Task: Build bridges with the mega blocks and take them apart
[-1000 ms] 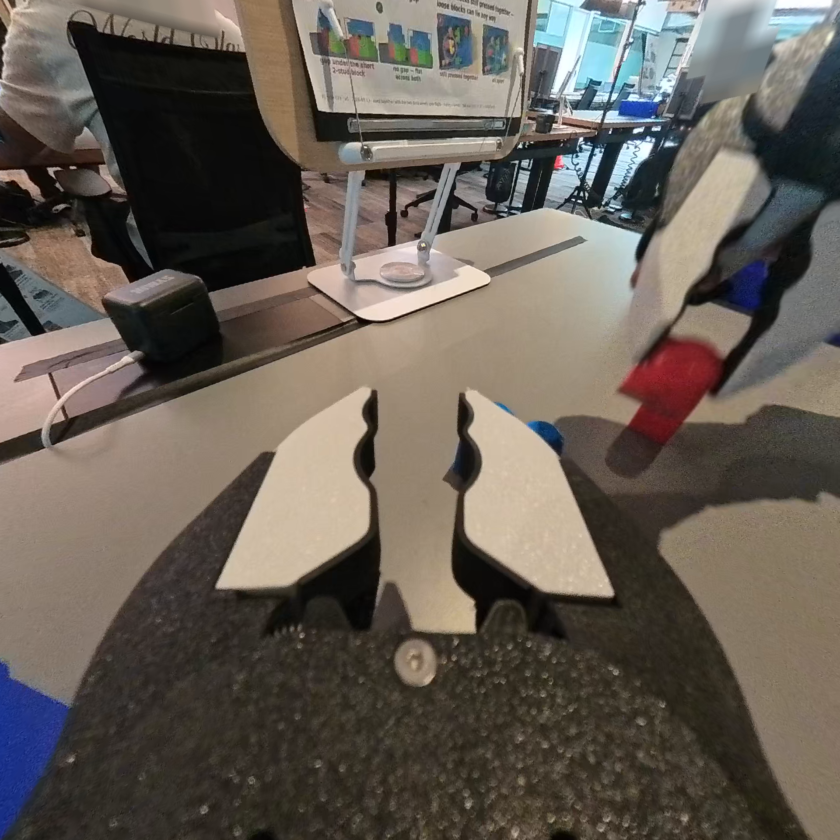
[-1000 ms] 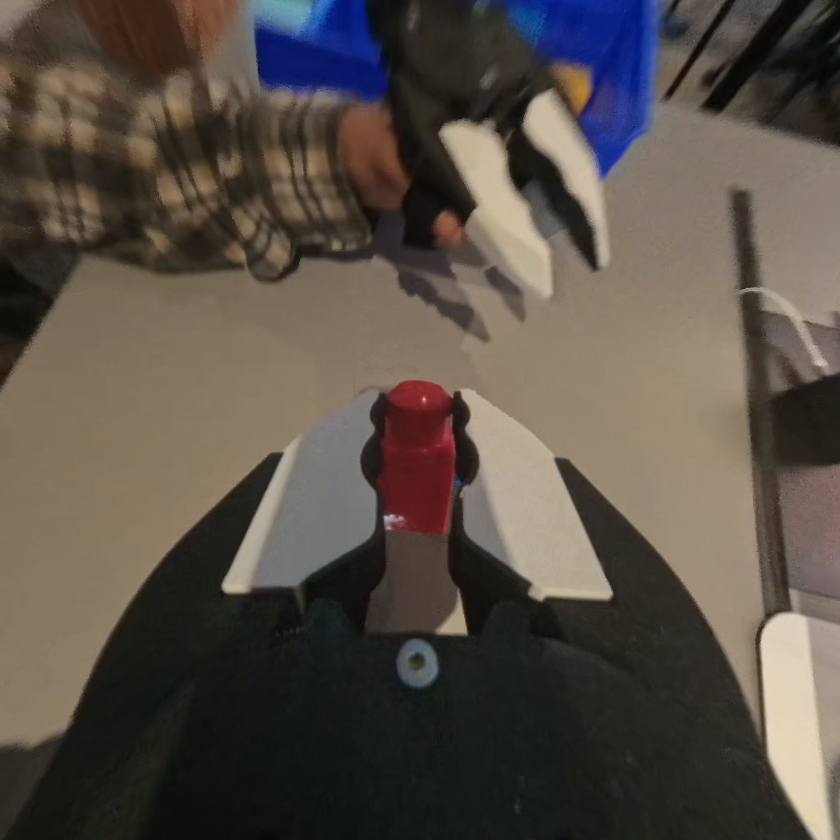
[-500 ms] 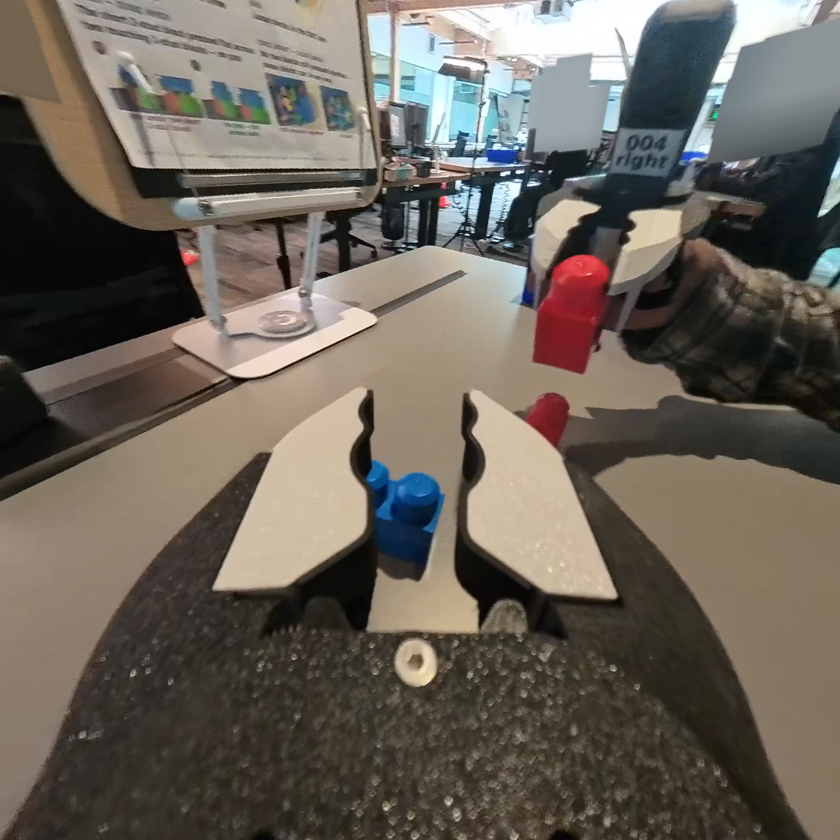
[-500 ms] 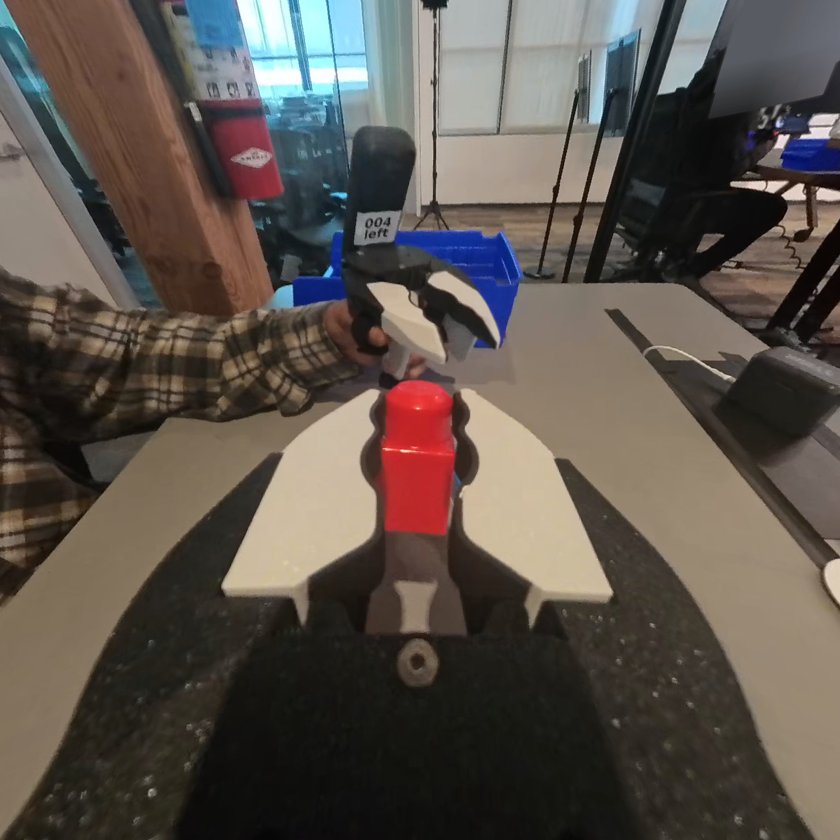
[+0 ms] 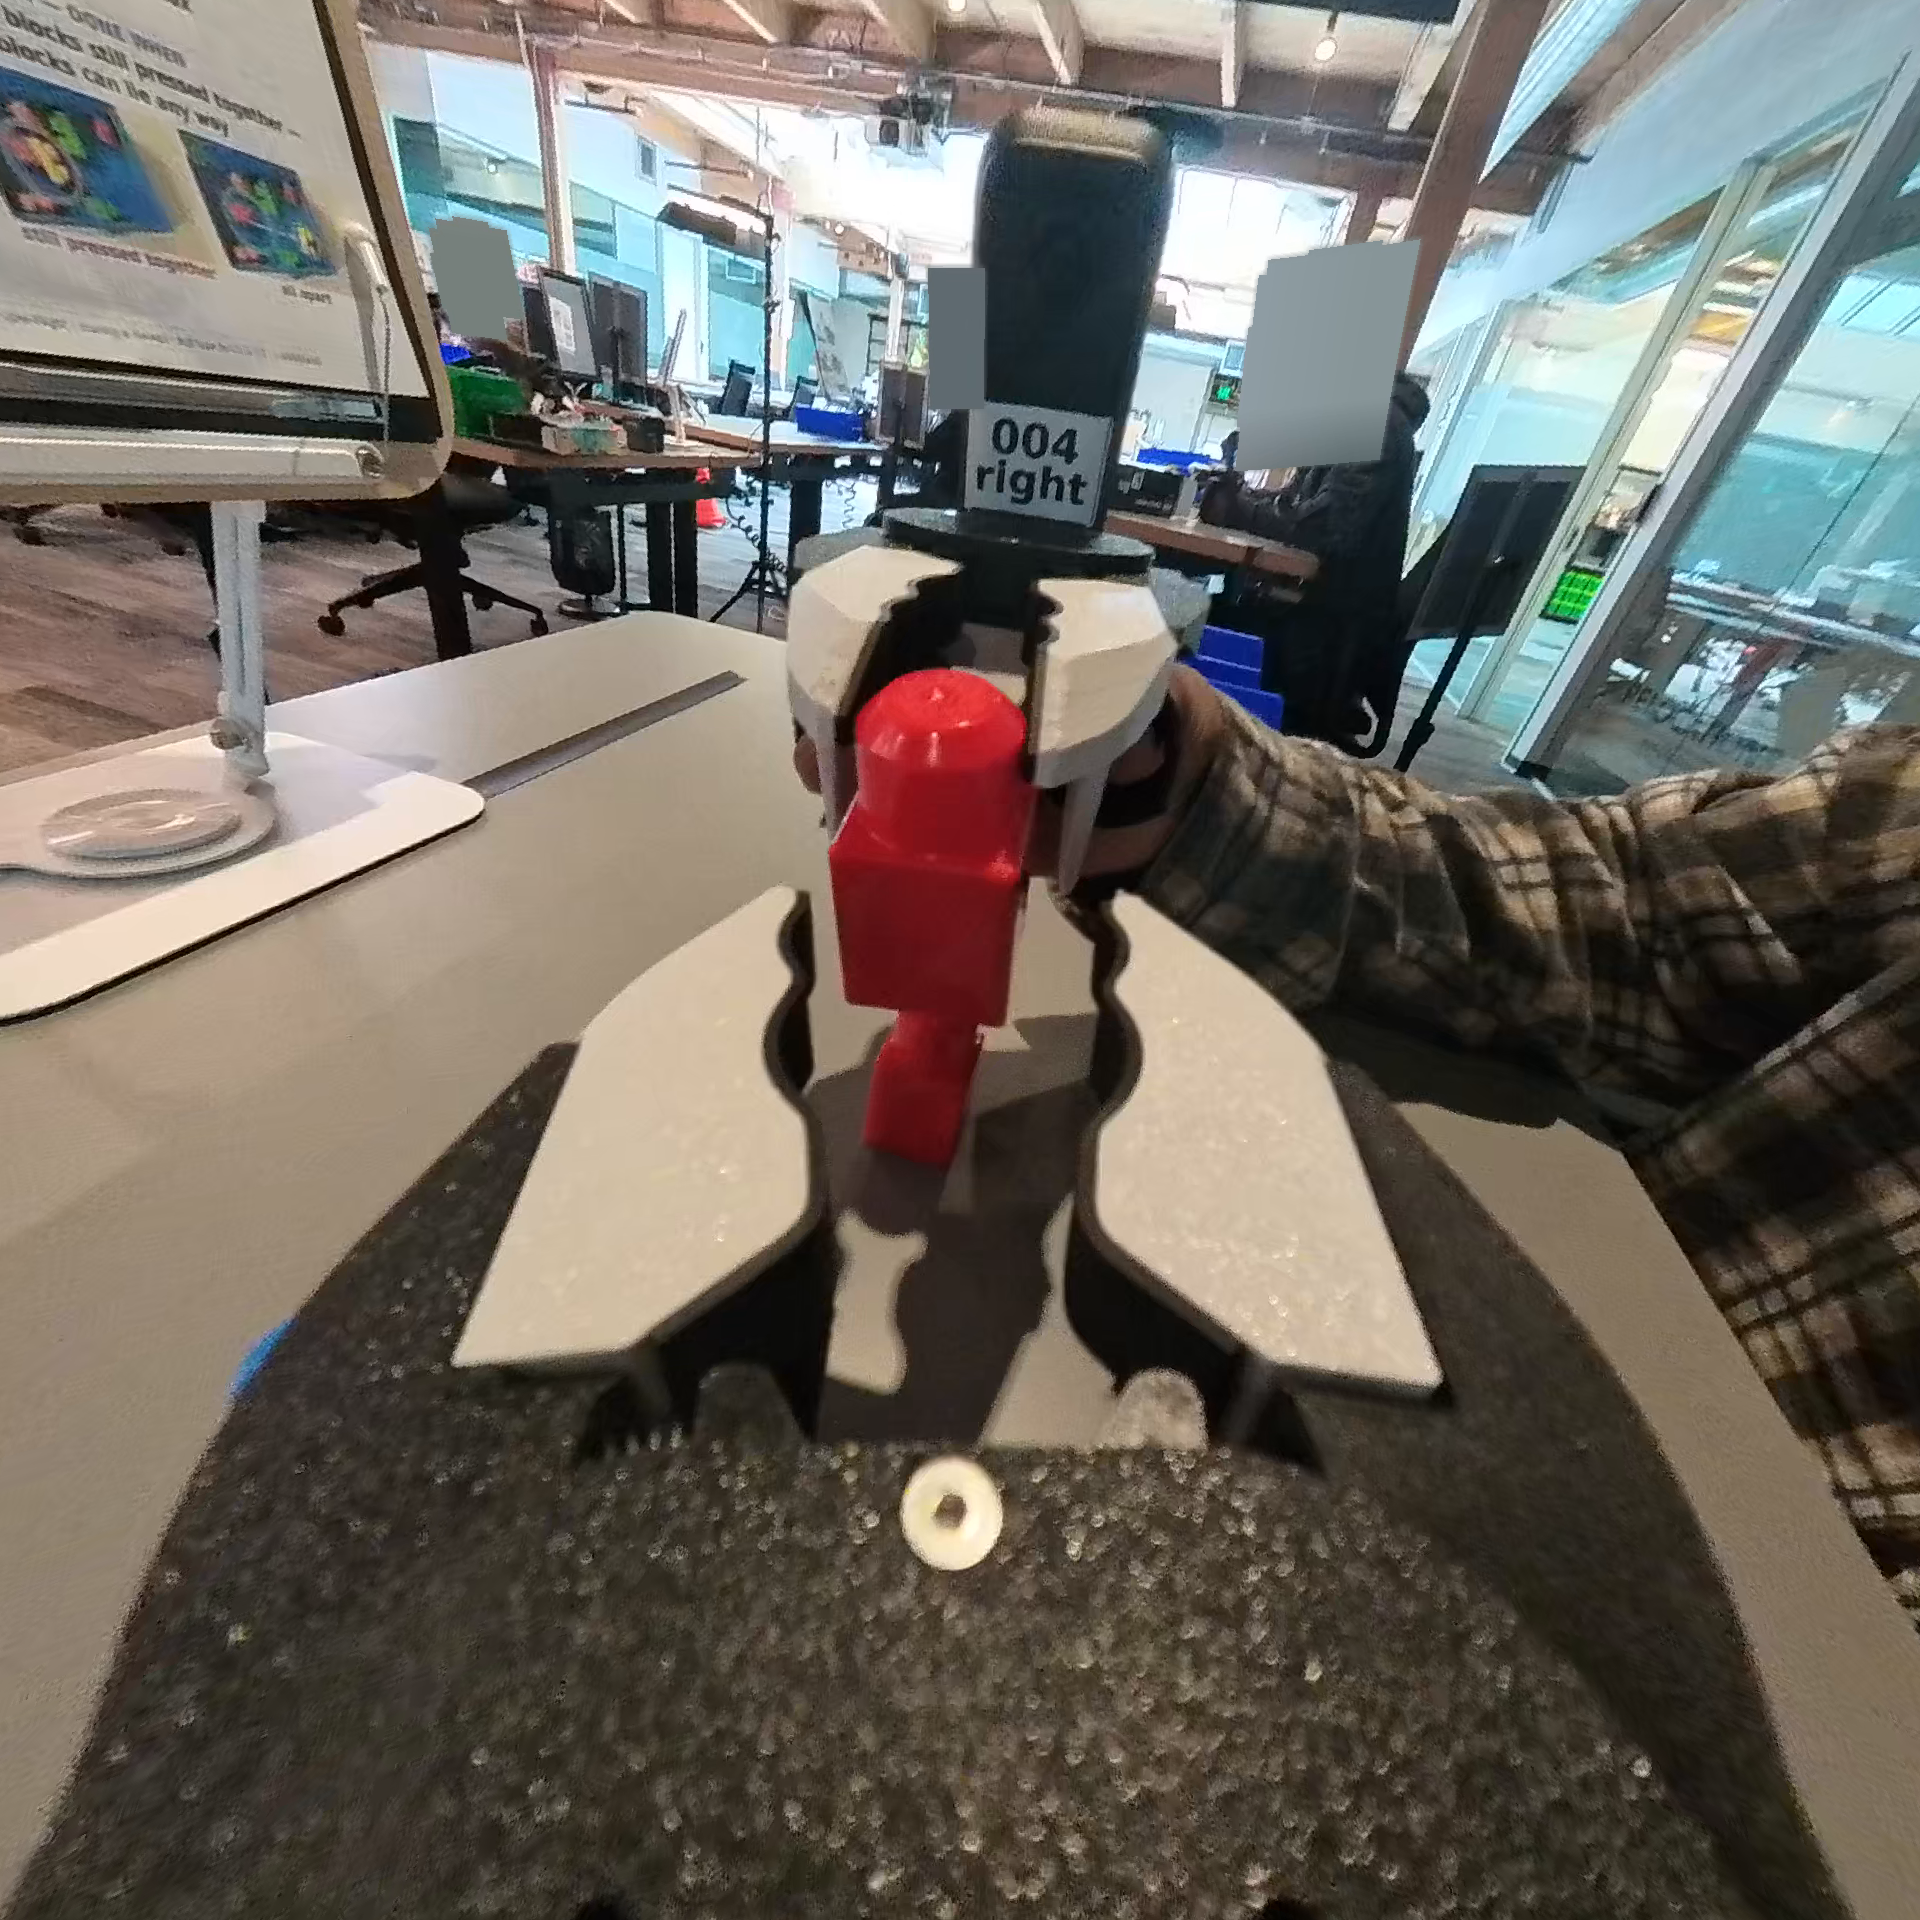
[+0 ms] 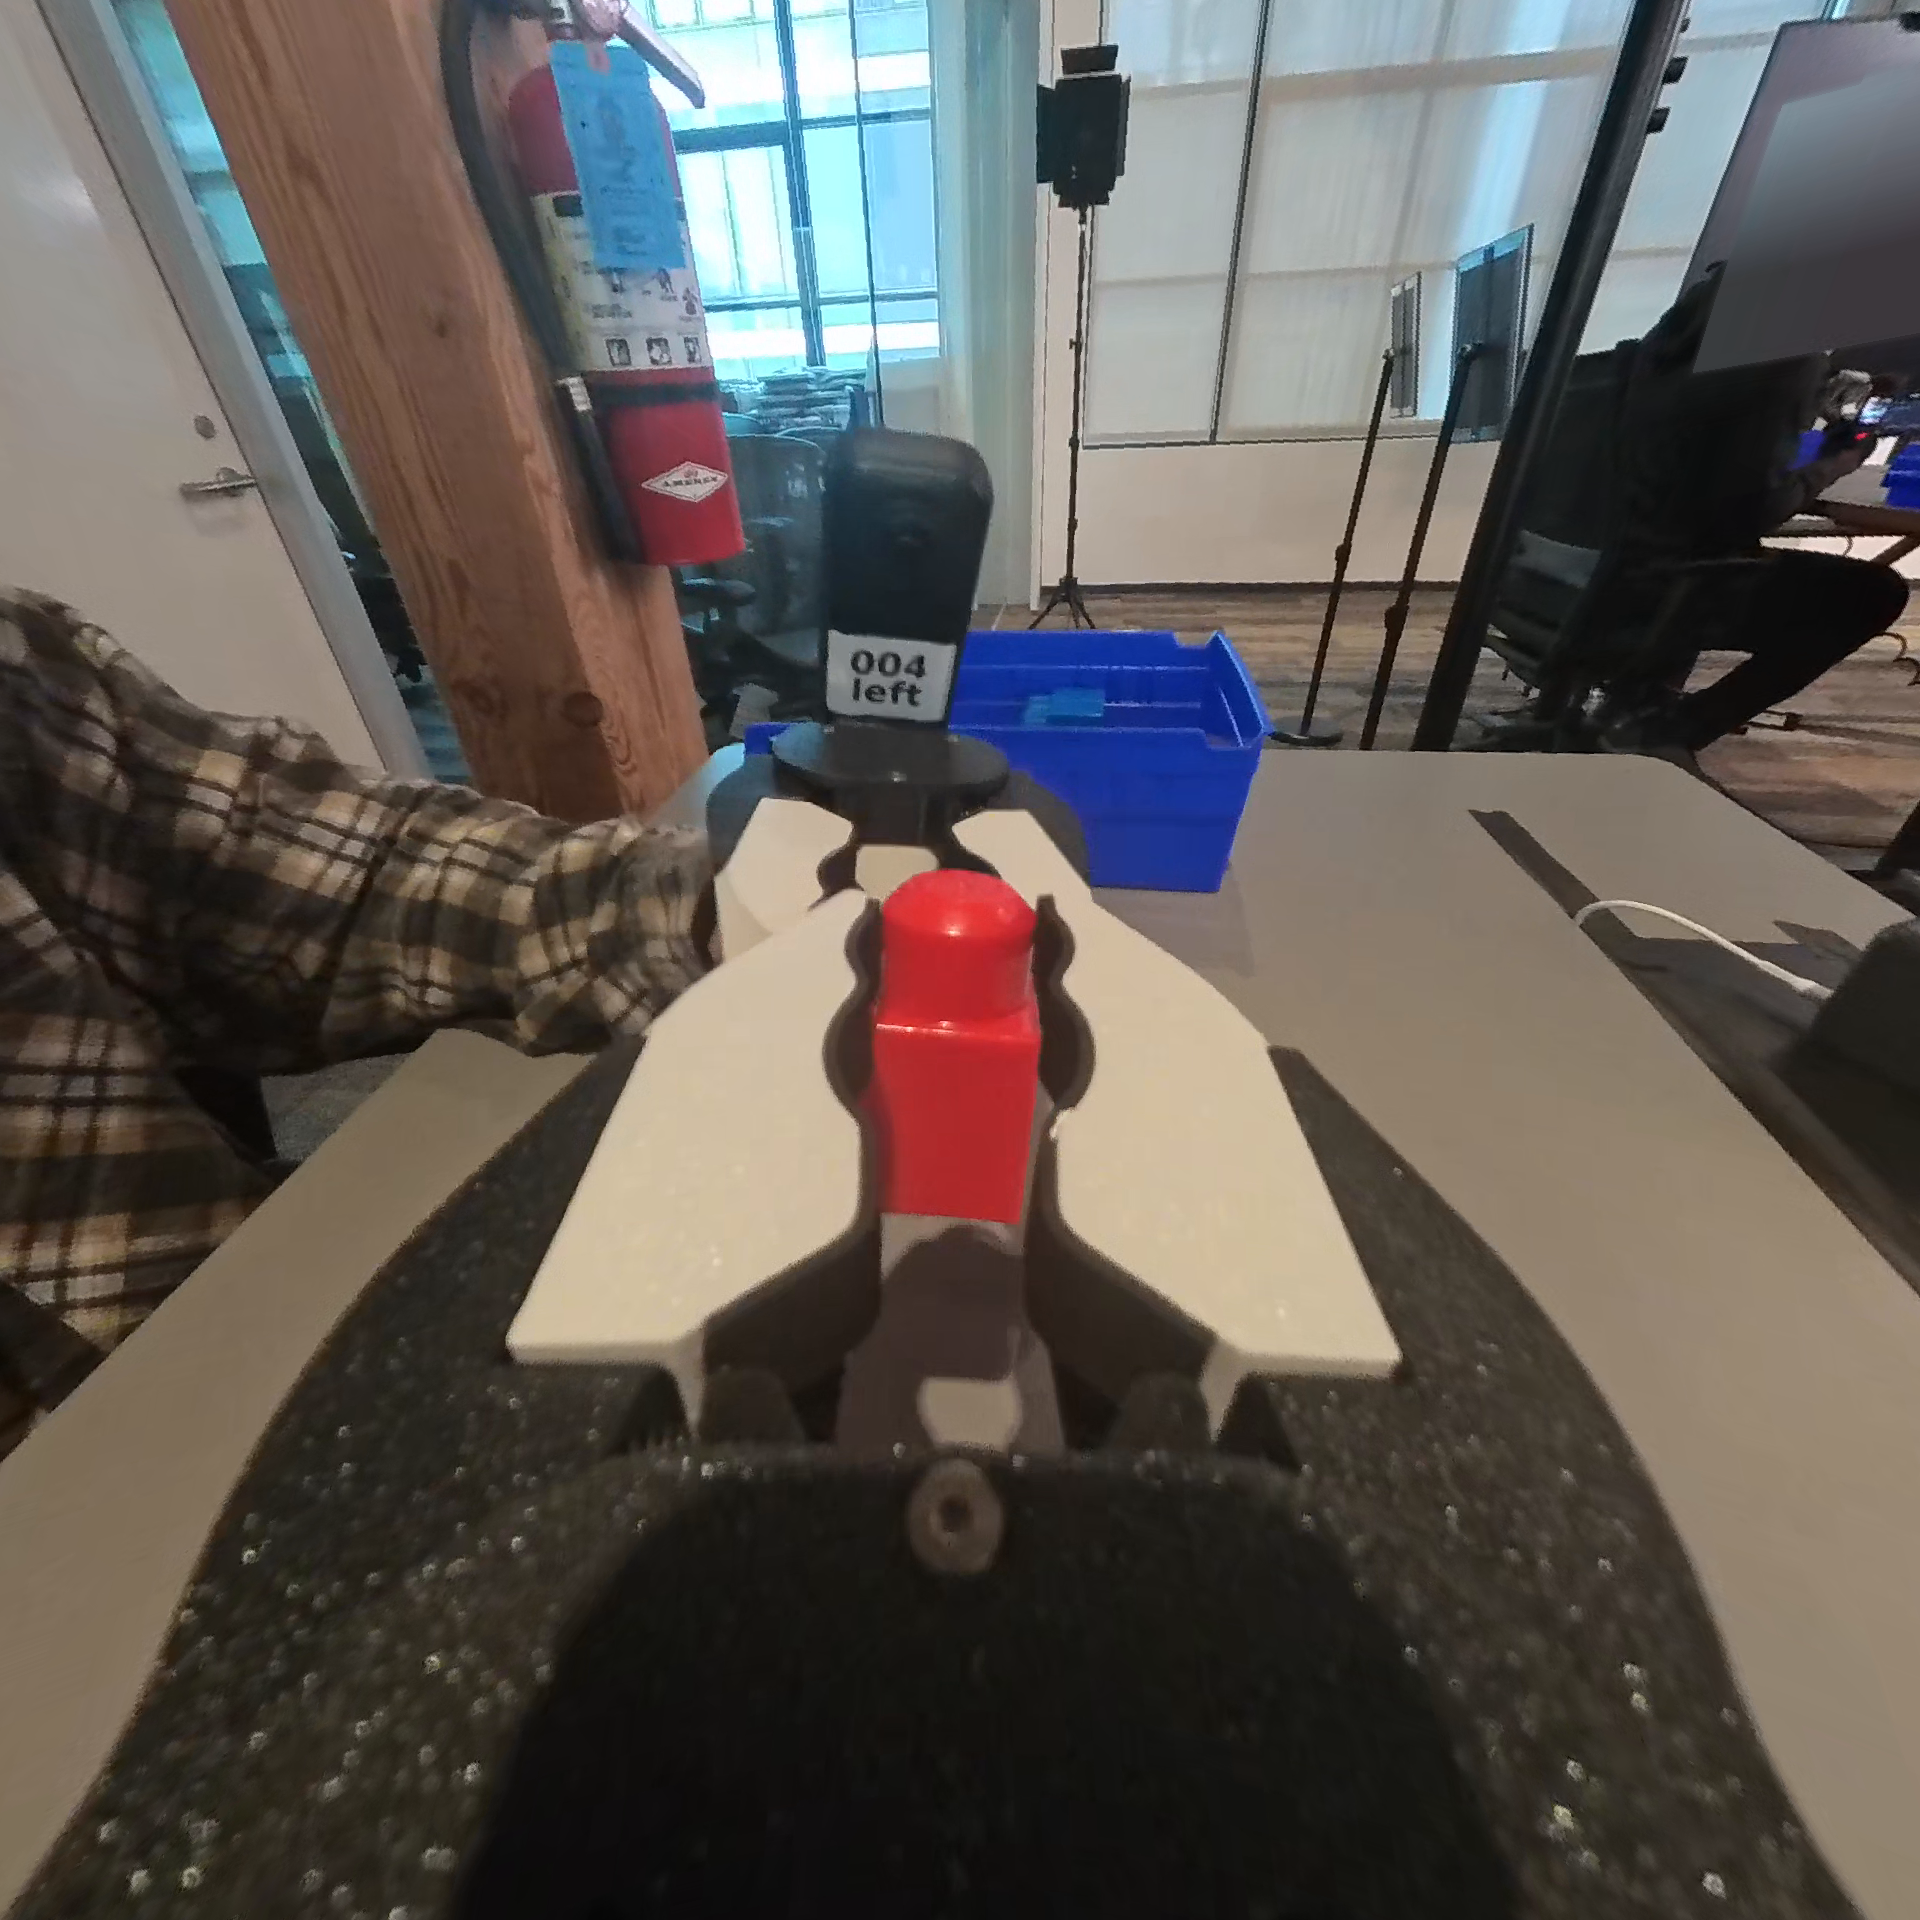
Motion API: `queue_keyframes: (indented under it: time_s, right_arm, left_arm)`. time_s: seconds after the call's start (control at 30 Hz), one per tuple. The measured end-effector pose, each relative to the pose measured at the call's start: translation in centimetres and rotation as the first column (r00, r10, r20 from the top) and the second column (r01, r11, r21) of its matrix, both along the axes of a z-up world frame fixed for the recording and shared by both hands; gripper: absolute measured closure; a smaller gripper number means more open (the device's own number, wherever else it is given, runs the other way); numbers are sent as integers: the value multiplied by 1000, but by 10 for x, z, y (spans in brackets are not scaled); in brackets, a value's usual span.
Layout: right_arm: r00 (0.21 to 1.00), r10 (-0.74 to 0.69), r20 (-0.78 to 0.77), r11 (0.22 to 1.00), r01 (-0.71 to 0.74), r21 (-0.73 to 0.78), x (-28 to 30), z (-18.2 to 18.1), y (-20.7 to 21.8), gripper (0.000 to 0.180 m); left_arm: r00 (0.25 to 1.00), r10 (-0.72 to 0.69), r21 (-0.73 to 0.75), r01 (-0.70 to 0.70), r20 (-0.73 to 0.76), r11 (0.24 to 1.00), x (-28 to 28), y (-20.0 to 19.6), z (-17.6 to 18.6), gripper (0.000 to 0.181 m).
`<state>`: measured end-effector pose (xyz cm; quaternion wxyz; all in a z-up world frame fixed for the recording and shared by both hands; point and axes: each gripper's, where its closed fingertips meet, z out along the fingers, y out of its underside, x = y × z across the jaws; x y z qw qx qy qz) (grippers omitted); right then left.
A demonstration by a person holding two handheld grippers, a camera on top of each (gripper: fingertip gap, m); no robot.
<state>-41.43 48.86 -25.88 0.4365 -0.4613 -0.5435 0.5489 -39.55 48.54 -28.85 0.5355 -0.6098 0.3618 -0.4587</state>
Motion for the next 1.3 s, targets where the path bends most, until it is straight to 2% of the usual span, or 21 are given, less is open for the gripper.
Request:
queue_keyframes:
  time_s: [0.13, 0.23, 0.3, 0.37, 0.43, 0.53, 0.7, 0.9, 1.07, 1.13, 1.3]
  right_arm:
    - [999, 31, -33, 999, -31, -27, -2, 2, -8, 152]
    - [998, 47, -45, 998, -49, -41, -2, 1, -13, 152]
    - [998, 52, -48, 998, -53, -34, -1, 0, -15, 152]
    - [999, 52, -9, 999, -52, -14, 3, -5, -15, 152]
    - [998, 22, 54, 999, -24, 28, 10, -8, -10, 141]
    - [977, -10, 211, 989, -22, 148, 22, -16, -6, 139]
    - [874, -48, 483, 946, -115, 303, 29, -35, -9, 146]
    - [762, -24, 647, 935, -211, 284, 25, -55, -16, 150]
    - [714, -55, 698, 950, -179, 257, 28, -57, -7, 151]
    - [666, -88, 741, 962, -138, 238, 36, -59, 2, 151]
    - [525, -115, 843, 973, -112, 203, 47, -81, 8, 151]
  left_arm:
    - [1000, 0, 9, 0, 2, 1000, 5, -1, -2, 131]
    - [1000, -15, 48, 15, 1, 999, 9, -6, -2, 144]
    - [1000, -9, 70, 10, -19, 997, 11, -6, -4, 144]
    - [997, 11, 93, -4, -70, 996, 12, -5, -8, 144]
    - [992, 34, 121, -19, -125, 992, 12, -4, -12, 144]
    - [968, 72, 147, -37, -238, 988, 12, -1, -24, 144]
    - [918, 99, 172, -35, -384, 985, 17, 0, -42, 145]
    - [895, 92, 176, -15, -437, 984, 21, -3, -50, 144]
    - [899, 104, 174, -31, -426, 984, 12, 3, -50, 144]
    - [891, 156, 197, -77, -425, 977, -4, 13, -49, 132]
    - [911, 240, 160, -196, -335, 968, -43, 34, -35, 138]
